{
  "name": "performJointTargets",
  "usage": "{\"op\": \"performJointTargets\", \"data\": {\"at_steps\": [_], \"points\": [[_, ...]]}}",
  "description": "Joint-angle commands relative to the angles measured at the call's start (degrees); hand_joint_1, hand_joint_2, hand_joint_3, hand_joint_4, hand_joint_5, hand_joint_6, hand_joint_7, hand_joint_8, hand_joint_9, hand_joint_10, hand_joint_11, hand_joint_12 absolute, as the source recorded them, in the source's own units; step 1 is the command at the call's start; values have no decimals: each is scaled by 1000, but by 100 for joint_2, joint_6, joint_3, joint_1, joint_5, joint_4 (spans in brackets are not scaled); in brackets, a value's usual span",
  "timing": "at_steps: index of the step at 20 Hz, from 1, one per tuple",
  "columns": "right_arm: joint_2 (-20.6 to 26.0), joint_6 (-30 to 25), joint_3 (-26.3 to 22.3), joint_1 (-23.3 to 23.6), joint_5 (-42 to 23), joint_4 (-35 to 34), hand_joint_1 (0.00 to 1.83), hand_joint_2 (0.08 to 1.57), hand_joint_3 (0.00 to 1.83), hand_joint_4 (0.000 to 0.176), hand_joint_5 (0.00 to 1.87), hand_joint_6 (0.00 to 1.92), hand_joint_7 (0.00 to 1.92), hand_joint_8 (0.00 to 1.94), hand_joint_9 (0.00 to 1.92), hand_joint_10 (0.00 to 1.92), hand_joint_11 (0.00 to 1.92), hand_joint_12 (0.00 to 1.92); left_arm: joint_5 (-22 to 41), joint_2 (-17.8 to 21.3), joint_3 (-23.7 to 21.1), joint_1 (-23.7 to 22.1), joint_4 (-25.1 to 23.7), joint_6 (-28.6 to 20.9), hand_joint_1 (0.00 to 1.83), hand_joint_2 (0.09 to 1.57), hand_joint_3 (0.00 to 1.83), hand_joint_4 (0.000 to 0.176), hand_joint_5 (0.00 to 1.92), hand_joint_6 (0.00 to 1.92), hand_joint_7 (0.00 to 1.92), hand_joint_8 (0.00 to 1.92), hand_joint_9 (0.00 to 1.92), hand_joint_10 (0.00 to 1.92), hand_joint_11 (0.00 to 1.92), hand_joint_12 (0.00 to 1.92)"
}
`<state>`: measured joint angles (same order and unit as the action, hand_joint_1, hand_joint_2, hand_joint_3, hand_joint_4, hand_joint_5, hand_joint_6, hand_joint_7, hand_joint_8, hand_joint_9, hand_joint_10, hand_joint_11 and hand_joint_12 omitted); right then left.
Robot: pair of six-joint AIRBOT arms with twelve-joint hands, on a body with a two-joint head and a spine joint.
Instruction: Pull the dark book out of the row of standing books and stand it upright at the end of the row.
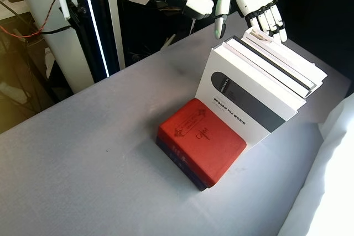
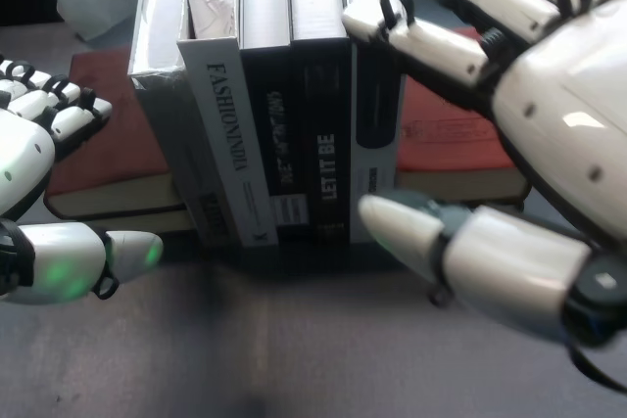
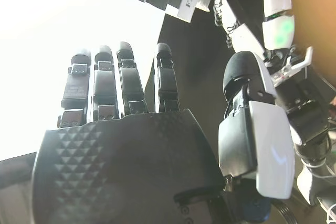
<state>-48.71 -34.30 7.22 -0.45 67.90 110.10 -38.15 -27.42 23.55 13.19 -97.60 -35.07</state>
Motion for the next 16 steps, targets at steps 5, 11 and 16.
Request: {"op": "performJointTargets", "data": {"at_steps": [5, 11, 16], "points": [[-991, 95, 736, -27, 1012, 645, 0, 1157, 0, 0, 15, 4, 0, 0, 0, 0, 0, 0, -182, 33, 1, -103, -276, 121, 0, 1104, 3, 0, 52, 0, 12, 1, 0, 0, 2, 22], [-1657, 149, 989, -36, 1514, 673, 0, 1139, 0, 0, 39, 11, 4, 1, 0, 0, 0, 0, -182, 28, 20, -115, -273, 182, 0, 1113, 5, 0, 47, 0, 24, 5, 9, 3, 7, 28], [-1750, 41, 1070, -12, 1472, 460, 0, 1148, 0, 0, 27, 3, 0, 0, 0, 0, 0, 0, -182, 26, 26, -130, -272, 186, 0, 1117, 4, 0, 30, 1, 16, 1, 0, 0, 0, 6]]}}
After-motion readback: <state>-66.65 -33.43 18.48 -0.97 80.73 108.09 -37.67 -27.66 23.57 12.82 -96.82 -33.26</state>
